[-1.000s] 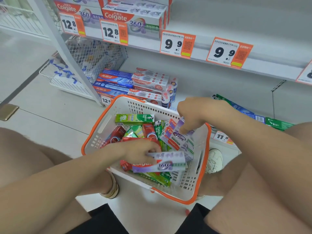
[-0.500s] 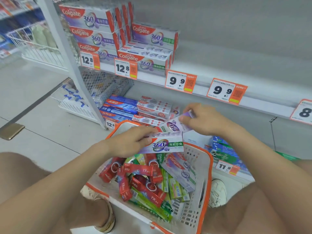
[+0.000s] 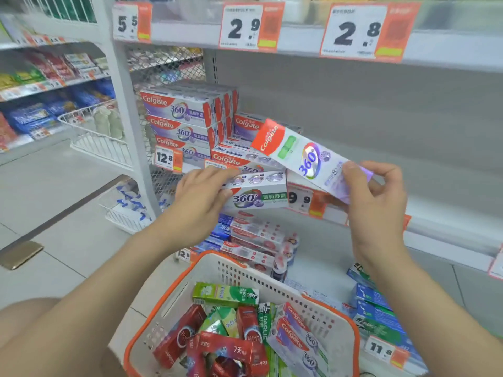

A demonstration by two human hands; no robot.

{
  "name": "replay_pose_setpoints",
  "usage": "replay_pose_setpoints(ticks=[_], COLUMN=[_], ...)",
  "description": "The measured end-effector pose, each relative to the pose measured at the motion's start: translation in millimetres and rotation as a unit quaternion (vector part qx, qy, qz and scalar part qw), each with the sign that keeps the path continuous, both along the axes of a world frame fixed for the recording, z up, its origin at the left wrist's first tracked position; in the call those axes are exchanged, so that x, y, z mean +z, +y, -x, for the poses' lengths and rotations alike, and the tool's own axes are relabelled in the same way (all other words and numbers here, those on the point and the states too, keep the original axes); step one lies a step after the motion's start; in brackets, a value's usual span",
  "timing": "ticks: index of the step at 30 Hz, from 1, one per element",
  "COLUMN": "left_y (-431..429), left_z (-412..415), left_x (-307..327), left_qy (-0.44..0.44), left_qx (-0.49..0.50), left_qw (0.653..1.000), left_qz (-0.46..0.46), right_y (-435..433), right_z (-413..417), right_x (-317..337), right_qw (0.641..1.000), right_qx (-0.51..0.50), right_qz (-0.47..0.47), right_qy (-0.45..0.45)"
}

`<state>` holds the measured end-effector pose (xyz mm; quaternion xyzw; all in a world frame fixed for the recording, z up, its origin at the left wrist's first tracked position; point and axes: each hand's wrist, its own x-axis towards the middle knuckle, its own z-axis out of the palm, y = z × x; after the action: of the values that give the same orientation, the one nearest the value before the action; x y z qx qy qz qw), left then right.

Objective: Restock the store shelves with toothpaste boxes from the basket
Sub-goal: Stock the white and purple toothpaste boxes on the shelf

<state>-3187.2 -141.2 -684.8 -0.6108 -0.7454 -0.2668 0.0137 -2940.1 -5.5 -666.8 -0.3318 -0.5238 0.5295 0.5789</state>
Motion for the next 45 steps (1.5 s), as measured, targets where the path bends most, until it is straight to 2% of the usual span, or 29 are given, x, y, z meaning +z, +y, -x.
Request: replay_pose_setpoints(ticks=[5,9,14,16,18,20,23,27,31,33,35,37,39,42,45], left_y=[42,81,118,127,130,130,119,90,69,62,55,50,47,42,37], left_z=[17,23,33,37,41,41,31,2,-22,-26,-26,-22,-16,-9,-5], left_x=[25,45,51,44,34,25,16,29,47,49,47,42,40,47,51], left_qy=[0.064,0.1,0.144,0.156,0.171,0.18,0.158,0.14,0.209,0.208,0.143,0.026,-0.11,-0.301,-0.396], left_qx=[0.07,0.059,0.017,0.015,0.019,0.041,0.082,0.027,-0.022,-0.036,-0.053,-0.057,-0.069,-0.077,-0.07], left_qw=[0.994,0.993,0.989,0.988,0.985,0.981,0.973,0.949,0.942,0.947,0.966,0.984,0.984,0.95,0.916], left_qz=[-0.055,-0.028,-0.001,0.009,-0.012,-0.061,-0.149,-0.28,-0.263,-0.242,-0.208,-0.167,-0.119,-0.031,0.014], right_y=[25,40,49,53,55,57,56,42,29,24,21,21,23,24,26], right_z=[25,42,58,60,60,58,53,49,43,41,41,41,42,45,50], right_x=[17,17,17,15,13,13,14,19,22,23,23,22,18,12,7], right_qw=[0.997,0.995,0.996,0.991,0.98,0.977,0.981,0.991,0.994,0.996,0.998,0.996,0.99,0.98,0.975], right_qx=[-0.015,-0.01,-0.057,-0.08,-0.09,-0.093,-0.072,-0.002,0.005,0.015,0.046,0.09,0.139,0.194,0.214], right_qz=[0.01,-0.014,-0.055,-0.11,-0.163,-0.181,-0.182,-0.124,-0.098,-0.07,-0.04,-0.025,-0.016,-0.008,0.0], right_qy=[0.081,0.096,0.036,-0.02,-0.069,-0.067,-0.014,0.04,0.044,0.045,0.025,-0.004,-0.022,-0.047,-0.062])
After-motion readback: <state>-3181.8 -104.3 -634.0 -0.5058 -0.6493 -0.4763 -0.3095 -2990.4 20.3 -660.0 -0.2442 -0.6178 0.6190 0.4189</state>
